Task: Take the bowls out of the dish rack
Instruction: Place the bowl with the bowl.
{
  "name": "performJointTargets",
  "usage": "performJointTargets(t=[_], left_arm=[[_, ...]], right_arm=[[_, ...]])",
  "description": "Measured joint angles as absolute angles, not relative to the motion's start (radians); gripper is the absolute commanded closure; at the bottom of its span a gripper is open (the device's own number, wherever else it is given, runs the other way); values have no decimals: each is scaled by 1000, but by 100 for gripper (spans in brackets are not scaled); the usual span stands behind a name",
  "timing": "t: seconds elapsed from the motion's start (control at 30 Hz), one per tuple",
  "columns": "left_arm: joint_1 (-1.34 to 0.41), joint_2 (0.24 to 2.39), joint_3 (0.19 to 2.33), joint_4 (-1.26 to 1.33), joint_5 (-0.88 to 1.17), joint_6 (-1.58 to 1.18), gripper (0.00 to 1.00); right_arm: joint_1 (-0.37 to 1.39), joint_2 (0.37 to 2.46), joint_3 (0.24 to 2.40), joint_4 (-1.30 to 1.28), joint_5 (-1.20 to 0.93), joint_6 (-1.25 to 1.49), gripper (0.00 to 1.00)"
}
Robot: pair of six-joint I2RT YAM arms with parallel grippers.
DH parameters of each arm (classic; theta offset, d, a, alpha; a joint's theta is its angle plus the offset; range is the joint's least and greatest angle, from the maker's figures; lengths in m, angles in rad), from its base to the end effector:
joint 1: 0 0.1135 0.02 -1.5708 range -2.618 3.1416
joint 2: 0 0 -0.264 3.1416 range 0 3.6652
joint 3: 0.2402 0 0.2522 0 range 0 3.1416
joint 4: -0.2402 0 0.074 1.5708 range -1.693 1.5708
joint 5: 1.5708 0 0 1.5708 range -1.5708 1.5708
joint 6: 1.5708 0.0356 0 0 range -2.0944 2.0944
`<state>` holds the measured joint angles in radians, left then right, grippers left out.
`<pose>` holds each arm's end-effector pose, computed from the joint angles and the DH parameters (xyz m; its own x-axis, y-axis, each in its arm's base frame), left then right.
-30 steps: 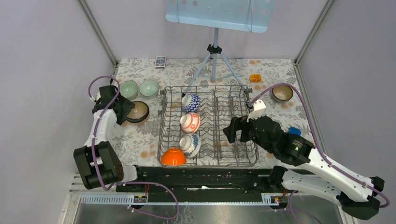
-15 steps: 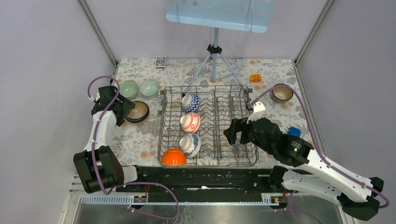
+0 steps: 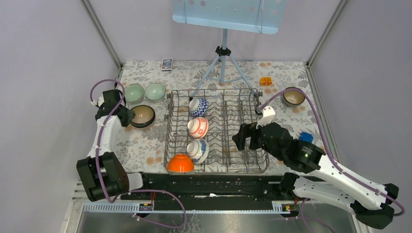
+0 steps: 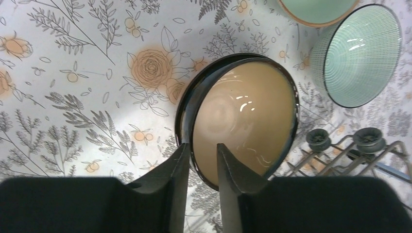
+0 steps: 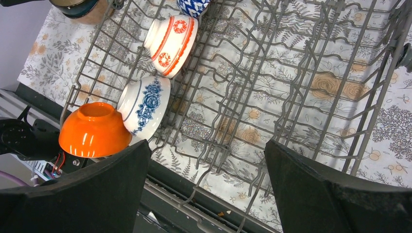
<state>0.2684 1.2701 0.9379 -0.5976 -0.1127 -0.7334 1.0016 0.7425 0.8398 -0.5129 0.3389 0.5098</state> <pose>0.2480 0.0724 0.2548 -0.3543 -0.7873 -0.5046 -0.7612 0.5562 -0.3333 0.0972 0.1300 0.3321 -0.4976 0.0762 -0.8640 -0.4441 0.8332 0.3293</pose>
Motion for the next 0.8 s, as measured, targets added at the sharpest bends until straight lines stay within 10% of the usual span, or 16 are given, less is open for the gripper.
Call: performJointTargets(t=[0.47,0.8], left_arm=[[268,1279,888,-575,-128,-735,93],[268,1288,879,-565,-129,-735,81]], right_arm=[[1002,743,827,-513,339,510,5],[1002,744,827,-513,339,511,5]])
